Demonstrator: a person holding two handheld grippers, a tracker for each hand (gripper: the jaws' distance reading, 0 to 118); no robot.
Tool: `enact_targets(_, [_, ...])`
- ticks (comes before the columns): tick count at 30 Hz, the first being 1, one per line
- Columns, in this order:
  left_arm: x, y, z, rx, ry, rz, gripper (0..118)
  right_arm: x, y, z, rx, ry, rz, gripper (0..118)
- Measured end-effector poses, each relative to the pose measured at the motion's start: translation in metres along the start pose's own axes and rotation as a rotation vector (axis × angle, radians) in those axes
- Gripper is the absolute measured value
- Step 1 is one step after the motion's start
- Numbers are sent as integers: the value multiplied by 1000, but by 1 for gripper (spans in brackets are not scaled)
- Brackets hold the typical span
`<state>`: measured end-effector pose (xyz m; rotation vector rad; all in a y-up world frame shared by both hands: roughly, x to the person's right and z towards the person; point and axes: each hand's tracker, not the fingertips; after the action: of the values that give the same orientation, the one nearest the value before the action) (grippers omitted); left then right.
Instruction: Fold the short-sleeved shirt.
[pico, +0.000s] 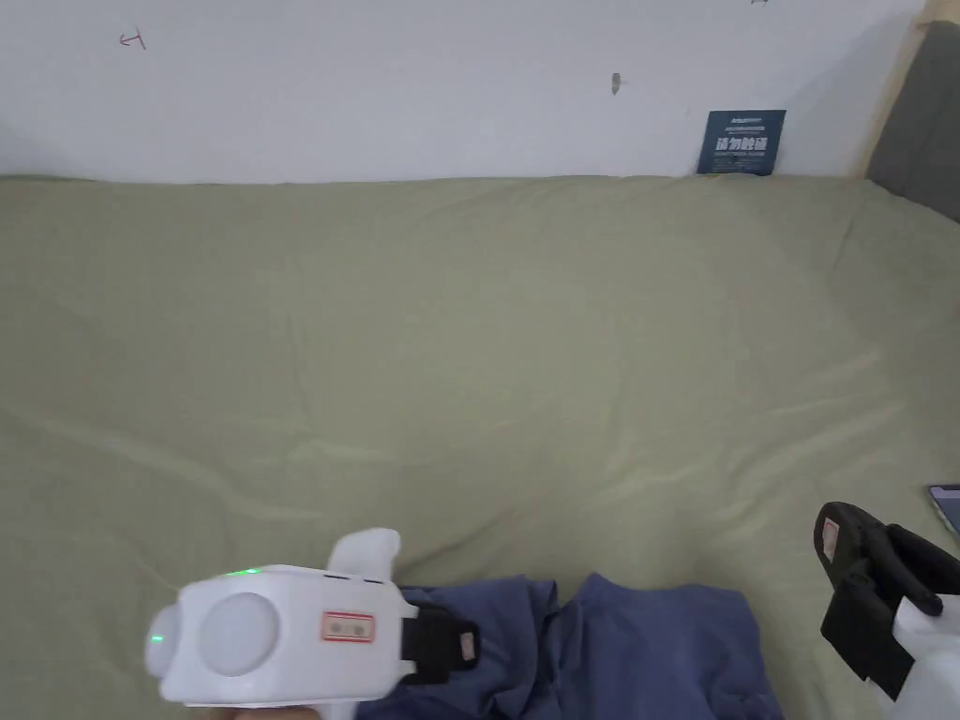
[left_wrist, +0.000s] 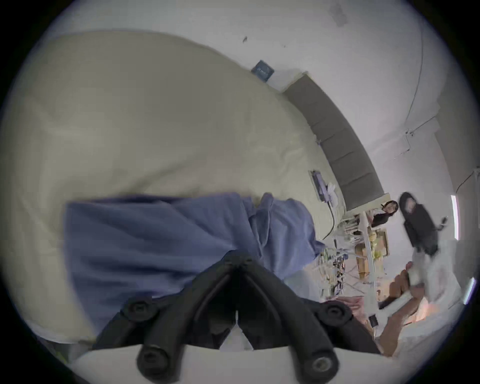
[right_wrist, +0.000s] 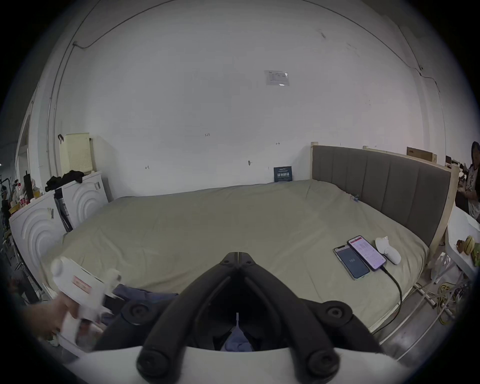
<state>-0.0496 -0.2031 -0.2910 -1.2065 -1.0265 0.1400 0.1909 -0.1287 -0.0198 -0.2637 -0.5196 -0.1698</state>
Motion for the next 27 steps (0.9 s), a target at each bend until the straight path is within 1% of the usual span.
enact_targets(1, [-9,-1,19,30,-3,4,0,-2,0,-1,1,7,-2,1])
enact_targets(4, [-45,-7,70,76,54,77,0,-12,-1,-4,-2,22,7,1])
enact_targets(6, [-70,-13,85,102,99,98,0,-18,-3,-5,-7,29,16,1])
enact_targets(8, [-88,-16,89,86,159,137,0,-24,-5,-6,0,34,24,1])
enact_targets(10, [-102,-18,88,69,111,147,0,-30,-5,-8,-1,36,30,1])
enact_targets(11, [-108,-19,87,57,48,166,11,-32,-4,-8,-3,37,30,1])
enact_targets(12, [-113,-20,86,47,12,176,56,-34,-5,-9,-4,46,27,1])
enact_targets(13, [-117,-20,84,50,-1,191,86,-37,-5,-9,-8,49,28,1])
enact_targets(14, [-118,-20,78,43,-29,208,98,-40,-5,-11,-16,52,37,1])
enact_targets(15, [-122,-20,75,48,-55,224,103,-42,-5,-11,-17,56,44,1])
enact_targets(17, [-131,-17,68,60,-111,250,103,-45,-5,-12,-24,66,52,1])
enact_targets(18, [-145,-12,59,42,-134,271,103,-47,-5,-12,-27,68,58,1])
enact_targets(20, [-153,-6,43,-8,-168,302,103,-48,-4,-12,-29,68,65,1])
enact_targets(22, [-157,-3,26,-31,-191,307,102,-49,-4,-13,-29,69,66,1])
enact_targets(23, [-159,-2,17,-50,-223,300,100,-49,-3,-13,-27,69,69,1])
enact_targets(24, [-160,-1,12,-31,-262,305,98,-50,-3,-13,-24,65,74,1])
enact_targets(26, [-161,1,5,-32,-358,329,91,-51,-1,-15,-26,65,77,1])
enact_targets(27, [-159,3,-1,-47,-314,337,67,-50,0,-15,-28,65,80,1])
